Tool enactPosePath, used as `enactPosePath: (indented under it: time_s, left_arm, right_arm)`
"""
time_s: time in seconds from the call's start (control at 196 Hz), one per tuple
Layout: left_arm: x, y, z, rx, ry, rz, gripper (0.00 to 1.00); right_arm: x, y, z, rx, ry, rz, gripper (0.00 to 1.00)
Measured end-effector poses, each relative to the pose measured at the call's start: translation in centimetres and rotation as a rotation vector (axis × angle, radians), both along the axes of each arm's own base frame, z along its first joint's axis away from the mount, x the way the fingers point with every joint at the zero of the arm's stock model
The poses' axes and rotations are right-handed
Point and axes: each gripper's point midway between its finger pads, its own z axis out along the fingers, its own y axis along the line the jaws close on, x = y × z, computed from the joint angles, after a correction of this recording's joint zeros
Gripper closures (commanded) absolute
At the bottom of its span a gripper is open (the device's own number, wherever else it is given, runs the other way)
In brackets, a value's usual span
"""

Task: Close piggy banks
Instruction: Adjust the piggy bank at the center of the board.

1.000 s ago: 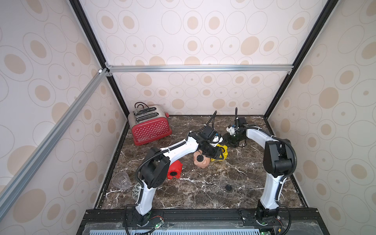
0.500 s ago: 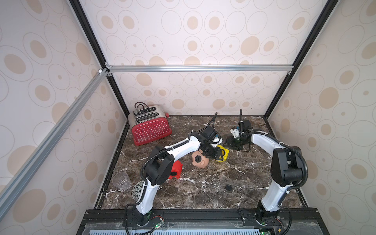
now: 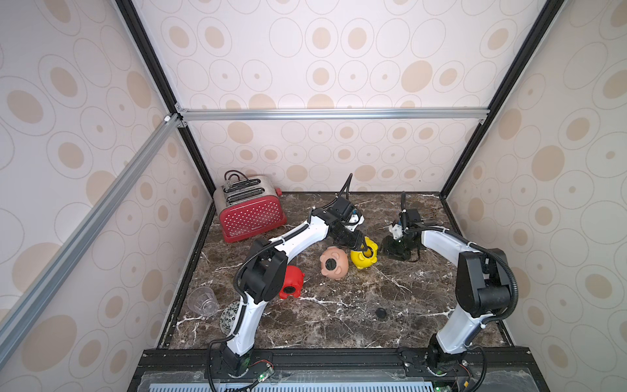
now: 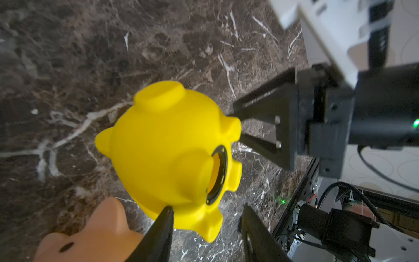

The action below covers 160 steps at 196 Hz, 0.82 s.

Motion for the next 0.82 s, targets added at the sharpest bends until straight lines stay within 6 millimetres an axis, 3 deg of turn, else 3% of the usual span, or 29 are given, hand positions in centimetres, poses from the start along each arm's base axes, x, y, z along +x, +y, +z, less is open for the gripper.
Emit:
enactPosePath:
  time_s: [0.112, 0.398, 0.816]
  left_arm:
    - [0.4, 0.2, -0.3, 0.004, -0.003, 0.006, 0.5]
    - [0.6, 0.4, -0.6, 0.013, -0.009, 0.014, 0.48]
    - [1.7, 1.1, -1.1, 0.022, -0.029, 0.046, 0.44]
  right_arm:
    - [-0.9, 0.2, -0.1, 0.004, 0.024, 0.005, 0.47]
    - [-0.9, 0.3, 0.4, 0.018, 0.018, -0.003, 0.46]
    - [0.6, 0.6, 2.1, 0.026, -0.027, -0.005, 0.45]
